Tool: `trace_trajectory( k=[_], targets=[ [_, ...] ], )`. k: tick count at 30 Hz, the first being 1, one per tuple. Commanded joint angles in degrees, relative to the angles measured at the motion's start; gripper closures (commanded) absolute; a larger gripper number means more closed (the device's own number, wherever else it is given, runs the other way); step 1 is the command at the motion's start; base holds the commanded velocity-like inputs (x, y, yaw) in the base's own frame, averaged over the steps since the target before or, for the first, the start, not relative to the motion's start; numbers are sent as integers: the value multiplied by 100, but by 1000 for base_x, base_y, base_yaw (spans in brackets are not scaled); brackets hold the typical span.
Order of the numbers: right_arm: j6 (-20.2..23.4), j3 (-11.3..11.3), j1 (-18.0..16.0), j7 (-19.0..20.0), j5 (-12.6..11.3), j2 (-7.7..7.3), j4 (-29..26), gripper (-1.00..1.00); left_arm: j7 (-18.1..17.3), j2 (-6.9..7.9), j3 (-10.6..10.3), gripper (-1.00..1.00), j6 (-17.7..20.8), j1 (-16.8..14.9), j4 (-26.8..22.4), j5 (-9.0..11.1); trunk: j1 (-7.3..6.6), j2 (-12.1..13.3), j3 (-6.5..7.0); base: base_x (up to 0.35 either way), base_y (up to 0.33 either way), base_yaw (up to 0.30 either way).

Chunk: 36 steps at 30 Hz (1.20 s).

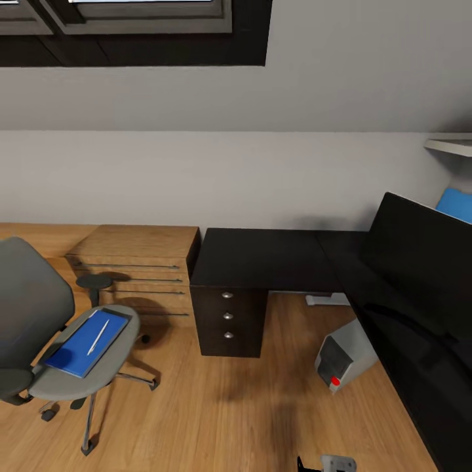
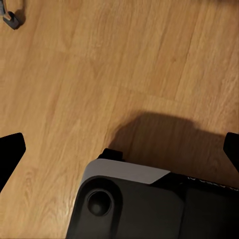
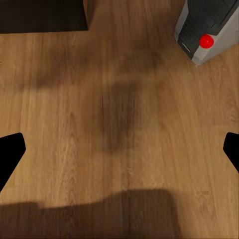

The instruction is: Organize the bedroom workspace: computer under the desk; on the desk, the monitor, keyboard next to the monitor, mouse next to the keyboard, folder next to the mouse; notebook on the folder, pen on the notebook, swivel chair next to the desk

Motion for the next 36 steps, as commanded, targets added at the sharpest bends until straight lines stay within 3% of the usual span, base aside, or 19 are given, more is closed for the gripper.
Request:
trace_trajectory(
  k=[1, 27, 36],
  targets=[
    [-20, -35, -6, -37, 62, 1, 11, -100, 40, 3, -49, -100, -22, -5, 2, 41, -22, 36, 12, 0, 0, 0],
    [-9, -35, -6, -37, 61, 15, 11, -100, 40, 3, -49, -100, -13, -5, 31, 41, -593, 1079, 481, 0, 0, 0],
    [-18, -35, -6, -37, 61, 112, 13, -100, 40, 3, -49, -100, -13, -5, 32, 41, -790, 1440, 708, 0, 0, 0]
  ],
)
